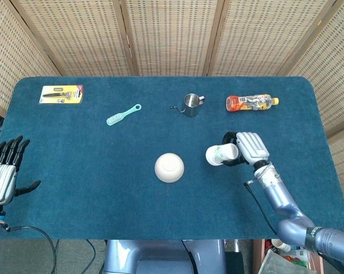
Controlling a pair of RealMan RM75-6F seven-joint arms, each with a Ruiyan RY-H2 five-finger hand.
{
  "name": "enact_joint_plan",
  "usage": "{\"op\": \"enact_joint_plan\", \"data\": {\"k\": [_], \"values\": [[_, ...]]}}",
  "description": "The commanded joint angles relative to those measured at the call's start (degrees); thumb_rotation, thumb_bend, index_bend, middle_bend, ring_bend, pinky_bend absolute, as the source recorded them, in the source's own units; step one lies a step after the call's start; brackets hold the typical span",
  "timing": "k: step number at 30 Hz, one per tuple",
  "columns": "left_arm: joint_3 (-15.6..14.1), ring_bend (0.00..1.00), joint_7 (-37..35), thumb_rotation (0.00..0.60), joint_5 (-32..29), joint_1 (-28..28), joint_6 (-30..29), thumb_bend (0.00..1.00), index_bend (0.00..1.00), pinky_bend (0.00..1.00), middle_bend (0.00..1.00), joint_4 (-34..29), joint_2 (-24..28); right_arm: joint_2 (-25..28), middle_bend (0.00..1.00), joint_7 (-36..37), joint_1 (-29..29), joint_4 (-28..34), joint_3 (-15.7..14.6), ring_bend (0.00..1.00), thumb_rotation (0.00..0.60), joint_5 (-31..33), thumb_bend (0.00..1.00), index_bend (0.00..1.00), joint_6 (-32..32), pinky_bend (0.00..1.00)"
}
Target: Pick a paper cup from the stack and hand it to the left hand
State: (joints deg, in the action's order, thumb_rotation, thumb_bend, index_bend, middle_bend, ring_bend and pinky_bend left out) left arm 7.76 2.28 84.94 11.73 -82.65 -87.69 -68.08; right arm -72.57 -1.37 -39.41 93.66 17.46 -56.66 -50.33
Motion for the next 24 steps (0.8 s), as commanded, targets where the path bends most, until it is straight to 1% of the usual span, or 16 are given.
{"op": "enact_joint_plan", "data": {"k": [1,3,5,9,12,18,21,24], "values": [[3.5,0.0,-5.3,0.6,3.6,5.8,1.6,0.12,0.0,0.0,0.0,4.8,-0.1,1.0,0.58,7.1,-1.8,4.7,5.3,0.49,0.6,5.8,0.31,0.57,3.6,0.65],[5.1,0.0,-7.9,0.6,5.0,8.6,1.1,0.12,0.06,0.0,0.05,8.3,-2.5,0.4,0.58,8.3,-3.4,5.4,6.5,0.49,0.6,9.7,0.31,0.57,5.3,0.65],[5.8,0.01,-9.6,0.6,6.0,10.9,1.2,0.12,0.13,0.0,0.1,11.6,-4.8,0.0,0.58,8.7,-4.9,5.5,7.1,0.49,0.6,12.7,0.31,0.57,6.6,0.65],[6.3,0.02,-11.4,0.6,7.5,15.2,3.2,0.12,0.23,0.0,0.11,15.3,-7.7,-1.0,0.58,10.7,-7.3,5.7,8.3,0.49,0.6,18.7,0.31,0.57,9.0,0.65],[6.6,0.02,-11.4,0.6,8.8,18.4,4.0,0.12,0.28,0.0,0.11,17.6,-10.1,-1.3,0.58,13.2,-8.7,5.8,9.4,0.49,0.6,23.2,0.31,0.57,11.1,0.65],[7.2,0.02,-12.3,0.6,9.1,22.9,4.9,0.12,0.33,0.0,0.11,20.3,-15.1,-1.3,0.58,16.1,-10.3,5.7,10.2,0.49,0.6,28.8,0.31,0.57,13.0,0.65],[7.4,0.03,-12.1,0.6,9.2,25.5,5.7,0.12,0.37,0.0,0.12,20.4,-18.2,-1.3,0.58,17.9,-11.1,5.5,10.5,0.49,0.6,31.8,0.31,0.57,14.2,0.65],[7.8,0.03,-10.4,0.6,8.8,27.6,6.3,0.12,0.38,0.0,0.13,19.9,-21.2,-1.7,0.58,18.9,-12.1,5.0,10.5,0.49,0.6,34.4,0.31,0.57,14.3,0.65]]}}
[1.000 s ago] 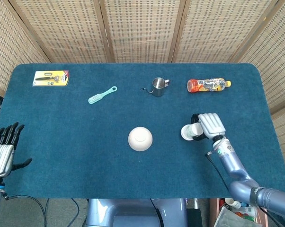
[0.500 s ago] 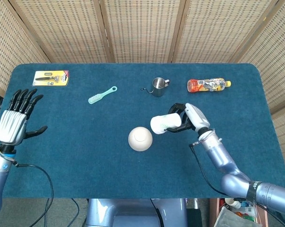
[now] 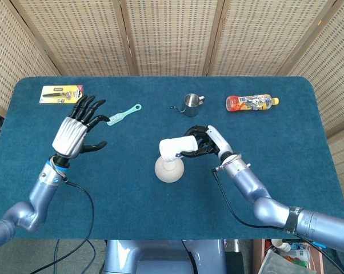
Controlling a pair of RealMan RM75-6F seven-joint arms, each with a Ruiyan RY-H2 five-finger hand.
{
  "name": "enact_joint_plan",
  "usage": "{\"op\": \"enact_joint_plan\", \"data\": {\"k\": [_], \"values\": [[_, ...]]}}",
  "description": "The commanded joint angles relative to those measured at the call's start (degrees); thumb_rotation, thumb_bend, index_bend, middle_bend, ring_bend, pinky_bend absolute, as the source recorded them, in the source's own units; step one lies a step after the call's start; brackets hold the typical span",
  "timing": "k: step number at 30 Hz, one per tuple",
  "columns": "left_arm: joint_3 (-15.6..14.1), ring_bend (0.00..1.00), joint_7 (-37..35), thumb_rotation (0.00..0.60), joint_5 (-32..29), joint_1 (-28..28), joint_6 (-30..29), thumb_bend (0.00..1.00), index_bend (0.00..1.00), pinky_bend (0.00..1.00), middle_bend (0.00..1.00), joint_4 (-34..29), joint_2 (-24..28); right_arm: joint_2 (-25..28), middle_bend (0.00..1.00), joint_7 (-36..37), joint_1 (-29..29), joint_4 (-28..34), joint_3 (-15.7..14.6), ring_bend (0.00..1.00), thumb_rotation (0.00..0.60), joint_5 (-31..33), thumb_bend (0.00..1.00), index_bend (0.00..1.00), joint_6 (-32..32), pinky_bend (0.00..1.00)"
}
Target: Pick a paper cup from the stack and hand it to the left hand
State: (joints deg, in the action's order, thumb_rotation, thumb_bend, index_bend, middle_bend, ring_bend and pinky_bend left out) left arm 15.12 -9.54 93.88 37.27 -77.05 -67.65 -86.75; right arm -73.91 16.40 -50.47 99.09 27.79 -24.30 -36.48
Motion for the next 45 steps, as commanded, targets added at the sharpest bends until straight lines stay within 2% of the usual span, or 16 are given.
{"op": "enact_joint_plan", "data": {"k": [1,5,12,19,26,35,45], "values": [[0.5,0.03,2.3,0.6,-0.3,2.8,0.9,0.13,0.38,0.0,0.13,-0.2,-3.6,-0.7,0.58,1.3,-1.6,-0.6,0.0,0.49,0.6,2.8,0.31,0.57,0.3,0.65],[1.2,0.03,4.4,0.6,-1.7,5.0,1.5,0.24,0.41,0.0,0.13,-0.5,-7.9,-1.9,0.58,1.9,-3.1,-1.0,-0.1,0.49,0.6,5.0,0.32,0.57,-0.2,0.65],[2.1,0.03,6.0,0.6,-3.7,7.5,2.5,0.33,0.46,0.0,0.13,-0.4,-11.7,-2.5,0.59,1.9,-4.4,-1.2,-0.3,0.49,0.6,6.4,0.32,0.57,-0.8,0.65],[1.3,0.03,7.2,0.6,-4.2,8.2,2.1,0.34,0.47,0.0,0.13,-0.2,-12.9,-2.4,0.59,2.4,-4.6,-1.4,-0.5,0.49,0.6,7.2,0.32,0.57,-1.0,0.65],[-0.2,0.03,6.0,0.6,-4.0,7.2,0.2,0.34,0.47,0.0,0.13,2.2,-12.7,-2.3,0.59,3.1,-4.5,-2.1,-0.5,0.49,0.6,7.3,0.32,0.57,-0.8,0.65],[-0.7,0.03,4.7,0.6,-4.6,7.8,0.2,0.34,0.47,0.0,0.13,4.4,-15.0,-2.6,0.59,4.0,-4.2,-2.2,-0.4,0.49,0.6,6.8,0.32,0.57,-0.1,0.65],[-0.2,0.03,5.9,0.6,-5.4,8.9,-0.4,0.35,0.54,0.0,0.13,5.4,-18.2,-2.5,0.59,4.8,-3.7,-2.1,-0.5,0.49,0.6,6.1,0.32,0.57,0.2,0.65]]}}
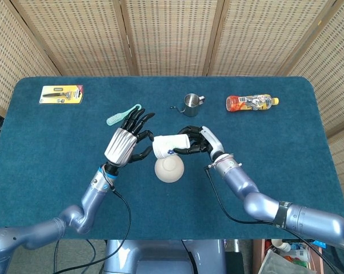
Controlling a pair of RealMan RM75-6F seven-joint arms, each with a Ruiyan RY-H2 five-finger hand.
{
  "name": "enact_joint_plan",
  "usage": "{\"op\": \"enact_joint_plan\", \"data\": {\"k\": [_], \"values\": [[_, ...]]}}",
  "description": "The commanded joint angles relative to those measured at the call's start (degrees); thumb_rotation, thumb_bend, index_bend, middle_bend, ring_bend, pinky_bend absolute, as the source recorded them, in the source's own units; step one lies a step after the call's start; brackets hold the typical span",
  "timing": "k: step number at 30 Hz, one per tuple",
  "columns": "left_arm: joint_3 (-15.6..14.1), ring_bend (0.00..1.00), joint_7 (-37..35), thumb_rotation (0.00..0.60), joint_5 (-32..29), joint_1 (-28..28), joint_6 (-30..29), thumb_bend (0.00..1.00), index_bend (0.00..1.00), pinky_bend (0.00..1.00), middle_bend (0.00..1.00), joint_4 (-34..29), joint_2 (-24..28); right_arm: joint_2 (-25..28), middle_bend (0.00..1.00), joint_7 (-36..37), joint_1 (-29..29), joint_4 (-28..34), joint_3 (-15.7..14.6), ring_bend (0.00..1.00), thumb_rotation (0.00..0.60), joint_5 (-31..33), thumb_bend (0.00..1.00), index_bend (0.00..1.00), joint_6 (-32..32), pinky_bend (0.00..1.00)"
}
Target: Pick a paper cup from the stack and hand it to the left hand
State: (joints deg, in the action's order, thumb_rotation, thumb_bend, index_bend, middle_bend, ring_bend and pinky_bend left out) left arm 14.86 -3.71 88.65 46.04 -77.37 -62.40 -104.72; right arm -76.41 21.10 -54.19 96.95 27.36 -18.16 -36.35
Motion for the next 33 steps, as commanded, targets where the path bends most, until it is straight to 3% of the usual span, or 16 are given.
{"op": "enact_joint_plan", "data": {"k": [1,13,23,33], "values": [[0.1,0.03,0.2,0.6,-0.2,0.2,-0.1,0.35,0.54,0.0,0.13,0.3,-0.3,0.1,0.59,0.1,0.1,0.0,0.0,0.49,0.6,-0.1,0.32,0.57,0.1,0.65],[0.5,0.03,1.0,0.6,-0.5,1.7,-0.1,0.37,0.56,0.0,0.13,1.8,-1.7,0.3,0.59,1.0,0.5,0.0,-0.2,0.49,0.6,-1.2,0.32,0.57,1.2,0.65],[0.4,0.03,1.0,0.6,-0.6,2.6,-0.2,0.49,0.63,0.0,0.15,3.1,-3.0,0.8,0.59,1.9,0.9,0.0,-0.2,0.49,0.6,-2.1,0.32,0.57,1.9,0.65],[0.7,0.03,1.2,0.6,-1.0,2.8,-0.7,0.5,0.71,0.0,0.17,3.2,-3.3,1.1,0.59,2.5,1.2,-0.1,-0.2,0.49,0.6,-2.5,0.32,0.57,2.3,0.65]]}}
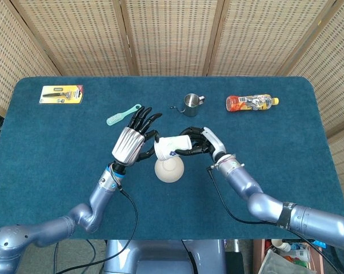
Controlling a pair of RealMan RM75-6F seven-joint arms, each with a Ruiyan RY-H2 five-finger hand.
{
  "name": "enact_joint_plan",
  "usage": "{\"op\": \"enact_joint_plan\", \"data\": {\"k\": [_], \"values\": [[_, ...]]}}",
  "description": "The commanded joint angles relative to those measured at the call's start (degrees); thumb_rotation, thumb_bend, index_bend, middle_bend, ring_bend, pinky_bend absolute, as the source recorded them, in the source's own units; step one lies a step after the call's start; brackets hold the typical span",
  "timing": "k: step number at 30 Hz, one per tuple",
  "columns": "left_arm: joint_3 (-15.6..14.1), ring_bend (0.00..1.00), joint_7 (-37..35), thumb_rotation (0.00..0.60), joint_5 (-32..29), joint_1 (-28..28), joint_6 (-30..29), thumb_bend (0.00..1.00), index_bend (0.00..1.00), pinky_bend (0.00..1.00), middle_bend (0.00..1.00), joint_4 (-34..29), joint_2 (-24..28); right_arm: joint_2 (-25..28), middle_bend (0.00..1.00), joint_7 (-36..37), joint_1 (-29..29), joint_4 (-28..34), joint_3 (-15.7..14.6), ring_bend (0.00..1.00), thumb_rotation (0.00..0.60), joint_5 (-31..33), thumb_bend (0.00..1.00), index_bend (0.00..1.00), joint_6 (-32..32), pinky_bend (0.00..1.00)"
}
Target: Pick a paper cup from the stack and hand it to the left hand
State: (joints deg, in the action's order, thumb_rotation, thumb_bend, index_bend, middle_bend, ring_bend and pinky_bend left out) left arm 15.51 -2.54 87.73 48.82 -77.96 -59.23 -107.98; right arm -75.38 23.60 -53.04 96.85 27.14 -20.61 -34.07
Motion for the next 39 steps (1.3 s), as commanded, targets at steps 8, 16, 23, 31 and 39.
{"op": "enact_joint_plan", "data": {"k": [8,16,23,31,39], "values": [[-0.1,0.03,-0.6,0.6,0.0,-0.8,-1.5,0.5,0.72,0.0,0.17,0.9,1.2,1.0,0.59,0.9,0.7,-0.6,0.3,0.49,0.6,-0.5,0.32,0.57,0.1,0.65],[-0.9,0.03,-3.5,0.6,-0.4,-3.4,-3.0,0.5,0.72,0.0,0.17,2.0,4.4,2.5,0.59,2.0,2.2,-2.0,0.4,0.49,0.6,-1.3,0.32,0.57,1.1,0.65],[-2.2,0.03,-6.7,0.6,-1.0,-6.5,-3.9,0.5,0.72,0.0,0.17,3.8,8.3,3.1,0.59,1.8,3.3,-4.0,-0.9,0.49,0.6,-2.5,0.32,0.57,1.4,0.65],[-7.2,0.03,-7.3,0.6,-2.6,-10.1,4.6,0.5,0.72,0.0,0.17,5.9,16.3,1.1,0.59,-7.7,2.5,-8.0,-8.4,0.49,0.6,-6.4,0.32,0.57,-4.4,0.65],[-10.0,0.03,-1.6,0.6,-5.8,-10.1,16.5,0.5,0.72,0.0,0.16,3.3,22.0,-1.7,0.59,-13.9,2.5,-10.7,-11.9,0.49,0.6,-8.3,0.32,0.57,-9.1,0.65]]}}
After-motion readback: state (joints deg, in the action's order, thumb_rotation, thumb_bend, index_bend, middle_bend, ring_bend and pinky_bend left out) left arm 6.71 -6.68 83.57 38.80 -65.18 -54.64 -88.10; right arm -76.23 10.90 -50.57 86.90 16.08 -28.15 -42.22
